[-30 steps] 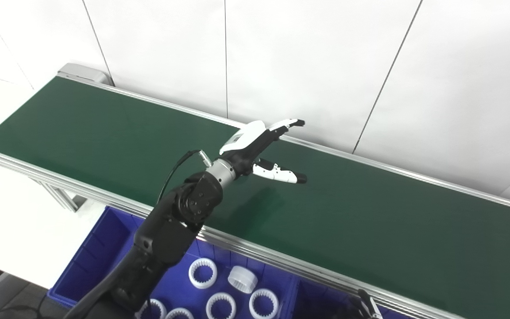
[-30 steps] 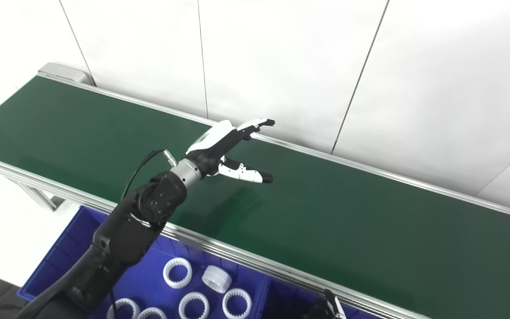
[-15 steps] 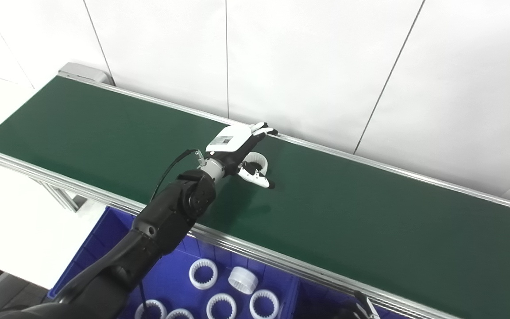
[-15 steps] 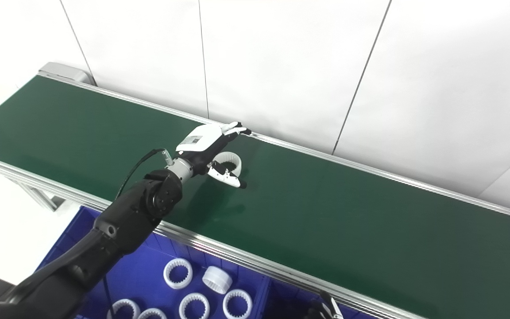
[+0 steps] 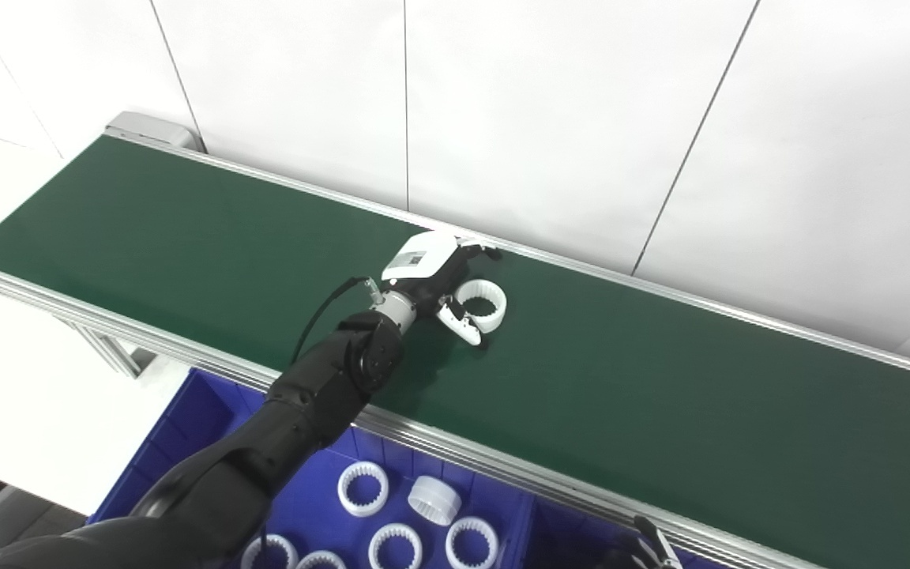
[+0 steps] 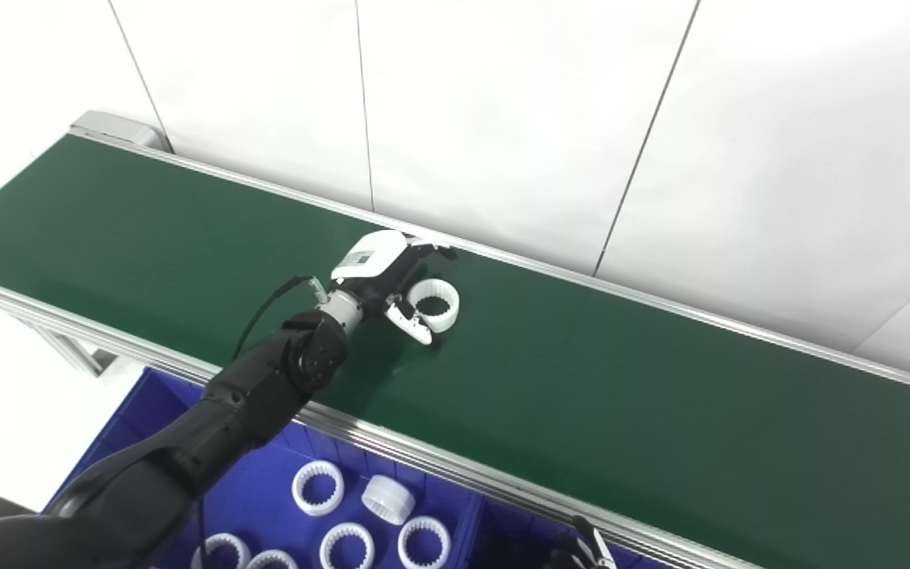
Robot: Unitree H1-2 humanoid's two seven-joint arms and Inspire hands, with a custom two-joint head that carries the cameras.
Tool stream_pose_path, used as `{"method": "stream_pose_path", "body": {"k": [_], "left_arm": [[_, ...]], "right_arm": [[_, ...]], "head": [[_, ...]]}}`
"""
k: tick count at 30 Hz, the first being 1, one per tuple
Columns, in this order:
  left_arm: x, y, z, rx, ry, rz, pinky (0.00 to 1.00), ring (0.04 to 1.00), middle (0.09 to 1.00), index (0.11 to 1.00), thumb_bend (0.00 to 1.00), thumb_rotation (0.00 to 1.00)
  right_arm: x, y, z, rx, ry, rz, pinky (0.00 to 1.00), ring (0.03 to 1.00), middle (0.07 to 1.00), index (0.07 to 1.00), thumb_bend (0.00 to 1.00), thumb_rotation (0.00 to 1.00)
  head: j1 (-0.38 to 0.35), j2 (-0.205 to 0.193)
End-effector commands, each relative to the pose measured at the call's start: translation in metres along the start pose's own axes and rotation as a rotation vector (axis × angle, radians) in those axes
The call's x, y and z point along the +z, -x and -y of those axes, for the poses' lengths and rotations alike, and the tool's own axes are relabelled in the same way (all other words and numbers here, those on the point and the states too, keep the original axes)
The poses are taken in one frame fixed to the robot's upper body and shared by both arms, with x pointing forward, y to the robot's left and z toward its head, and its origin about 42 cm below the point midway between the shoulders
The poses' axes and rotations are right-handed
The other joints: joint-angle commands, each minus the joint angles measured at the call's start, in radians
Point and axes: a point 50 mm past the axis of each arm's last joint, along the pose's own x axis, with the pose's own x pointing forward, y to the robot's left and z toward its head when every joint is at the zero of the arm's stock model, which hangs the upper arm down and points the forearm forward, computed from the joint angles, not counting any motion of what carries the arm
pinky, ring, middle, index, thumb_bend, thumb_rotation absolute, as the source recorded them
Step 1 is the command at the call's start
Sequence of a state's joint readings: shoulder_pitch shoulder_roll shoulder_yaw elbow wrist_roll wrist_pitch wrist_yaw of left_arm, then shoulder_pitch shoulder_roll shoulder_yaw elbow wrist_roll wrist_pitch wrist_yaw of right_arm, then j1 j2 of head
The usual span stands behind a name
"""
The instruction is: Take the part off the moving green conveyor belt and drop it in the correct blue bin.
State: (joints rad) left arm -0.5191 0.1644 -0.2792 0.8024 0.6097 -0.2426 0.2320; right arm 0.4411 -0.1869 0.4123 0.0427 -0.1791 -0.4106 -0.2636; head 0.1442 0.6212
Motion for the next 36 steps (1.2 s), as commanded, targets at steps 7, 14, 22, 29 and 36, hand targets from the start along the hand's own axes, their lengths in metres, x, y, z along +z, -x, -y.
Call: {"method": "stream_pose_path", "body": {"k": [7,14,22,29,36], "left_arm": [[0.034,-0.020,0.018,0.011,0.150,0.095,0.47,0.533,0.482,0.512,0.51,0.00],[0.042,-0.021,0.019,-0.047,0.144,0.113,0.47,0.533,0.485,0.505,0.51,0.00],[0.036,-0.008,-0.007,-0.024,0.112,0.191,0.44,0.496,0.462,0.528,0.51,0.00],[0.047,0.034,-0.053,0.075,0.170,0.294,0.45,0.517,0.472,0.522,0.52,0.00],[0.045,0.104,-0.083,0.112,0.227,0.354,0.46,0.527,0.481,0.517,0.51,0.00]], "right_arm": [[0.013,0.002,-0.001,-0.030,-0.022,0.082,0.71,0.797,0.835,0.914,0.85,0.49],[0.014,0.001,-0.003,-0.039,-0.020,0.089,0.70,0.780,0.828,0.914,0.85,0.49],[0.016,0.002,-0.006,-0.042,-0.014,0.096,0.68,0.785,0.826,0.913,0.85,0.52],[0.023,0.006,-0.011,-0.044,-0.041,0.106,0.66,0.775,0.831,0.908,0.84,0.50],[0.031,0.010,-0.015,-0.053,-0.034,0.123,0.70,0.785,0.821,0.892,0.85,0.47]], "head": [[0.002,0.006],[-0.001,0.010],[-0.039,0.033],[-0.141,0.087],[-0.275,0.166]]}}
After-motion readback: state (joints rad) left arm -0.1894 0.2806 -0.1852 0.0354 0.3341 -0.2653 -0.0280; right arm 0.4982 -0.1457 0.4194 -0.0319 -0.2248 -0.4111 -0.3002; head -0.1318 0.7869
